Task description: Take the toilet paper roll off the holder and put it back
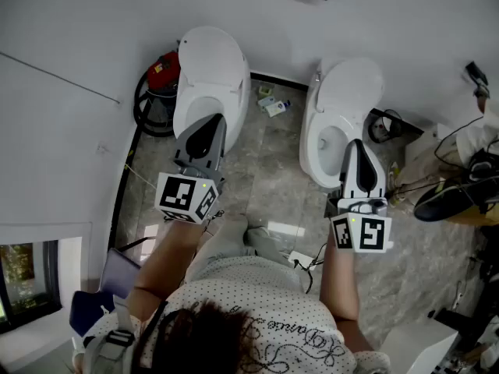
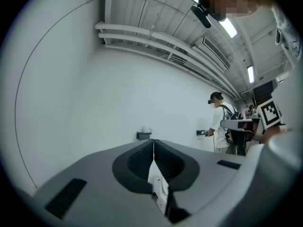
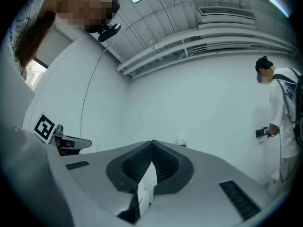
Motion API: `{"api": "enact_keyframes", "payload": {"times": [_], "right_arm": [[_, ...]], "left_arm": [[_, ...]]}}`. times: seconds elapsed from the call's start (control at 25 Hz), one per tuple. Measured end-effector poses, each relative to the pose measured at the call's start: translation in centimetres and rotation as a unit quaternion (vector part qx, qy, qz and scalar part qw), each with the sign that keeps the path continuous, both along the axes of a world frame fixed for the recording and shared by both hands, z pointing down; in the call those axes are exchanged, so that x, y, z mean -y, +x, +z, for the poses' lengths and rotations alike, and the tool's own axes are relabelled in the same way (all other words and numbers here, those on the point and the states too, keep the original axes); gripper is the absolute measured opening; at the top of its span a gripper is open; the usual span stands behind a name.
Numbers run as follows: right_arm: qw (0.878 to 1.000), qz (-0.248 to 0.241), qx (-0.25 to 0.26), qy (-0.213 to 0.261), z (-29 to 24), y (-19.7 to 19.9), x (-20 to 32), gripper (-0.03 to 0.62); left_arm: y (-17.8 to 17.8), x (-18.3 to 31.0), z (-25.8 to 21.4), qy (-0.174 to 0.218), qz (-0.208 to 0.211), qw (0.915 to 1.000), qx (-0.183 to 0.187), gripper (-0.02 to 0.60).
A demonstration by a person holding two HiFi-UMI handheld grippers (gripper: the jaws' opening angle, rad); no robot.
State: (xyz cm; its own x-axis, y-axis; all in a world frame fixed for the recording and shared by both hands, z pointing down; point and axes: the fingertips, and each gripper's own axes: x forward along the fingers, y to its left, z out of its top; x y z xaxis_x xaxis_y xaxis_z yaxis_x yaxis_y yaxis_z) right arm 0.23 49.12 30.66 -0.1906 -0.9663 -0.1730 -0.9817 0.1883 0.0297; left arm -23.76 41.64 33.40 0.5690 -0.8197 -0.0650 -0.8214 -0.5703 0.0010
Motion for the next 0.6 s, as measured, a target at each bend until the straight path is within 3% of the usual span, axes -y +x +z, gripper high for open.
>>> {"api": "enact_keyframes", "payload": {"times": [0.32, 0.6], "right_arm": [[1.0, -0.007, 0.028, 0.007, -0.7, -0.5, 0.1, 0.012], [1.0, 0.007, 0.017, 0.009, -1.3, -1.7, 2.1, 0.018]], "left_arm": [[0.4, 0.5, 0.0, -0.002, 0.009, 1.0, -0.001, 0.006], [0.0, 2.6, -0.3, -0.002, 0.025, 0.9996, -0.012, 0.006]]}}
